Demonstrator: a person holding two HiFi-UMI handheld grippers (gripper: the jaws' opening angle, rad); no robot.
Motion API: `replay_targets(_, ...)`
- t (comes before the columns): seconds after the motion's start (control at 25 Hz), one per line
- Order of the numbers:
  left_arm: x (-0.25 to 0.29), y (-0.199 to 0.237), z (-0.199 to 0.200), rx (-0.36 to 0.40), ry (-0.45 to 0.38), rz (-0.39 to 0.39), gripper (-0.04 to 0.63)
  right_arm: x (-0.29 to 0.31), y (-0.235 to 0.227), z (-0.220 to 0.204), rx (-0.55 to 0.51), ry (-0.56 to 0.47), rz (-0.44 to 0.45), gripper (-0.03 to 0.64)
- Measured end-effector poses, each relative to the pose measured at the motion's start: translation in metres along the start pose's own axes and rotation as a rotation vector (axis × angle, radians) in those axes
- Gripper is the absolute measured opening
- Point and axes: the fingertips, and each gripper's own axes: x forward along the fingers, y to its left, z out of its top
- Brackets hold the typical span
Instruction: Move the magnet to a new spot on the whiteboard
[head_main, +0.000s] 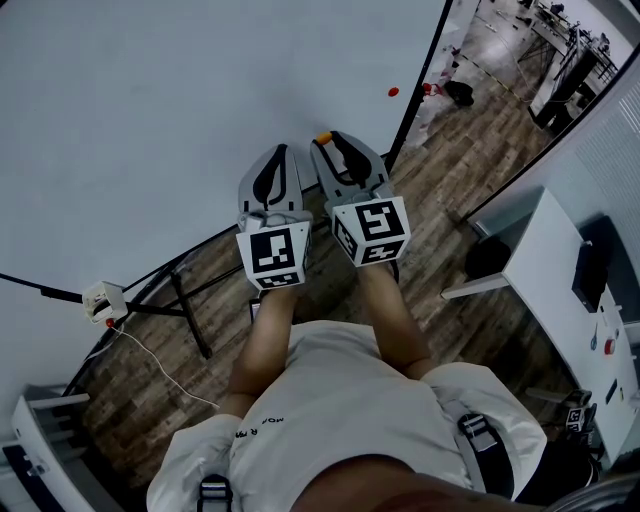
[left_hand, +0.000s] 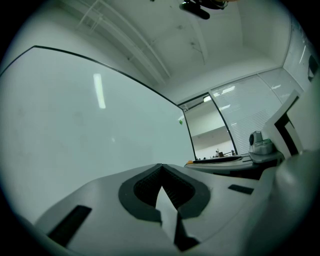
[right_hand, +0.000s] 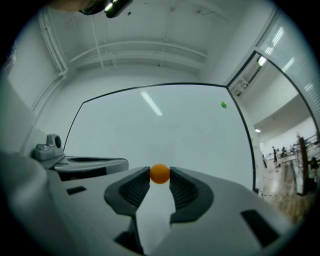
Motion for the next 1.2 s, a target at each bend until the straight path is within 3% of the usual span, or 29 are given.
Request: replay_targets(1.2, -0.012, 0.006, 0.001, -0.003, -0.001, 0.004, 0.003, 0.006, 0.005, 0.005, 0.007, -0.002, -0.004, 0.132)
